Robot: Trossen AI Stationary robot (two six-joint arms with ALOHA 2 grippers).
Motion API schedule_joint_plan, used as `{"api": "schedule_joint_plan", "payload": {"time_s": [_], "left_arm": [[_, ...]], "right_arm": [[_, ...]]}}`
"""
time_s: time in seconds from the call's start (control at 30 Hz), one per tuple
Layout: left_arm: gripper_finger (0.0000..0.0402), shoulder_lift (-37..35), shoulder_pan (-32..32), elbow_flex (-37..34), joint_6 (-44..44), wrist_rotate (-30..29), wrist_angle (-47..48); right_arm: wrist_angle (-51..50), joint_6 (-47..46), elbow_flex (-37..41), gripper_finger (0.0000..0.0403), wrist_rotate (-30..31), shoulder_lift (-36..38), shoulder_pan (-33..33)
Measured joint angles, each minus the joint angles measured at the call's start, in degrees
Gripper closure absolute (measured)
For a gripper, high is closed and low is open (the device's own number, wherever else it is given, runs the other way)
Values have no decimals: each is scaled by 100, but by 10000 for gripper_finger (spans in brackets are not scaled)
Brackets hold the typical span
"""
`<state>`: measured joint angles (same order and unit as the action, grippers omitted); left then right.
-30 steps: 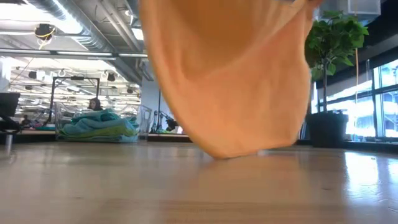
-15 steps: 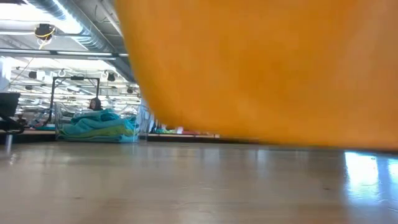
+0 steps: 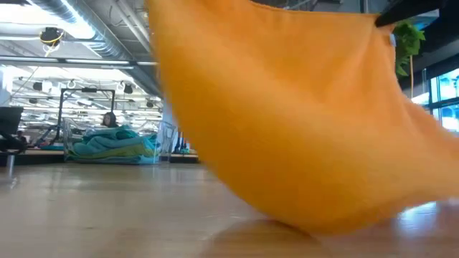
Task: Fold microfiber towels
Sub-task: Fold the orange microfiber cloth
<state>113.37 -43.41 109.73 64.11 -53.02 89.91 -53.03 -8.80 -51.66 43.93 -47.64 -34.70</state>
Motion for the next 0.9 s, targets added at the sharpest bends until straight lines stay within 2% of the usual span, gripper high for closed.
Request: {"api": "schedule_joint_plan", "payload": {"time_s": [0.07, 0.1, 0.13, 0.2, 0.3, 0.53, 0.67, 0.8, 0.87, 0.9], "left_arm": [[401, 0, 92, -68, 80, -33, 10], [401, -3, 124, -78, 129, -58, 8], [401, -3, 142, -83, 171, -52, 9], [401, -3, 152, -89, 174, -18, -47], [401, -3, 106, -59, 151, -5, -120], [401, -8, -412, 372, -31, -24, -625], [401, -8, -765, 572, -477, -88, -1236], [401, -8, -1077, 648, -1703, -441, -2267], [401, -8, -1190, 655, -2157, -878, -2584], [401, -8, -1228, 656, -2198, -1157, -2533]], "right_arm": [[-38, -119, -2, 396, 366, 4, 0], [-43, -108, -2, 396, 337, 2, 0], [-3, 33, -2, 396, 115, 3, 0], [239, 431, -2, 396, -717, 4, -2], [665, 575, -2, 396, -1710, 3, -4], [919, 610, -2, 396, -3094, 17, -120], [1306, 662, -2, 395, -3951, 62, -324], [1740, 808, -88, 395, -4290, 123, -561], [1843, 903, -222, 395, -4085, 154, -642], [1808, 914, -253, 395, -3749, 174, -667]]}}
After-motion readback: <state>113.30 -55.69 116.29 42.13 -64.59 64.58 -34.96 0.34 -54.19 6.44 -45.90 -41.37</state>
